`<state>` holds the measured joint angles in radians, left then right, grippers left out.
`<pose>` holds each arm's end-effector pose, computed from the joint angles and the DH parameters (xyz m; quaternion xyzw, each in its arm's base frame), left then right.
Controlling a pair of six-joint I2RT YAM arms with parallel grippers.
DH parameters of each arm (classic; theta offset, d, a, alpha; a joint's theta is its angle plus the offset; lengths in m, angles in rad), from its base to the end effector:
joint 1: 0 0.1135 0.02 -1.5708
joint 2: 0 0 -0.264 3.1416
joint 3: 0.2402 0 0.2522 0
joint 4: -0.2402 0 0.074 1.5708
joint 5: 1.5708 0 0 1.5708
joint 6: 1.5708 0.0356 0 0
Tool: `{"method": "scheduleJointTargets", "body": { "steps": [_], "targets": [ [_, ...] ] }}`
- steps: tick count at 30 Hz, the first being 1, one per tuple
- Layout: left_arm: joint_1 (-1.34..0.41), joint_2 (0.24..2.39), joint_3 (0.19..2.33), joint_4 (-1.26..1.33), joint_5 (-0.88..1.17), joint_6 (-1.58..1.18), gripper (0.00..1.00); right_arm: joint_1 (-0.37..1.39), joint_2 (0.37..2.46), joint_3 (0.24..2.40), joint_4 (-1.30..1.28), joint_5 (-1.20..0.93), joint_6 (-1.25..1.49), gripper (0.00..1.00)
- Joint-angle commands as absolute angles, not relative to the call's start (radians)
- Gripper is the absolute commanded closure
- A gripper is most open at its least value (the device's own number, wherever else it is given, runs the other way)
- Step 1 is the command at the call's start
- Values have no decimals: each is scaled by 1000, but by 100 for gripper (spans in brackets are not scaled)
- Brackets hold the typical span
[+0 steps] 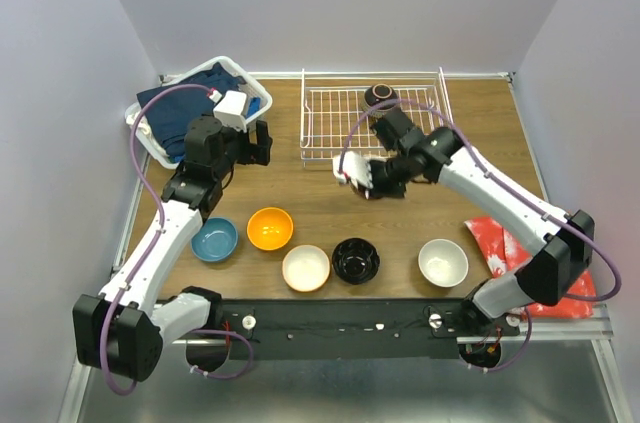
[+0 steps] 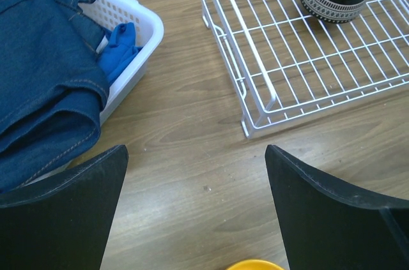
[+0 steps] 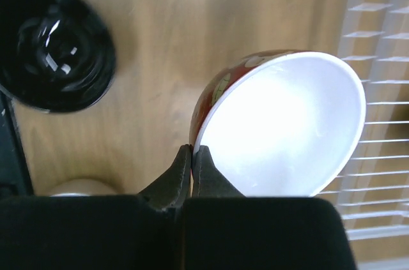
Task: Load the bowls into the dish rack
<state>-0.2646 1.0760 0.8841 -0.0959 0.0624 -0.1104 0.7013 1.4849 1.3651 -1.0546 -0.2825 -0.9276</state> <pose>0.2422 -0.0679 0.3269 0.0803 0.7970 -0.1360 0.5830 0.2148 0.1944 0.3070 -0.7250 0.6460 0.1151 0.2093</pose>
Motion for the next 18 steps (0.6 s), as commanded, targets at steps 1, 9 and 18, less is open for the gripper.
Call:
{"method": "scheduleJointTargets", "body": {
  "steps": [1,9,18],
  "targets": [
    [-276,1126,959,-49,113,-74,3,695,1551,1685,-1103,-343,-799,99],
    [-276,1298,1146,-94,172,-103,2,383,1833,2032,-843,-776,-225,99],
    [-284,1384,1170,-6,258,-135,2,226,2086,2045,-306,-1192,458,99]
  ]
}}
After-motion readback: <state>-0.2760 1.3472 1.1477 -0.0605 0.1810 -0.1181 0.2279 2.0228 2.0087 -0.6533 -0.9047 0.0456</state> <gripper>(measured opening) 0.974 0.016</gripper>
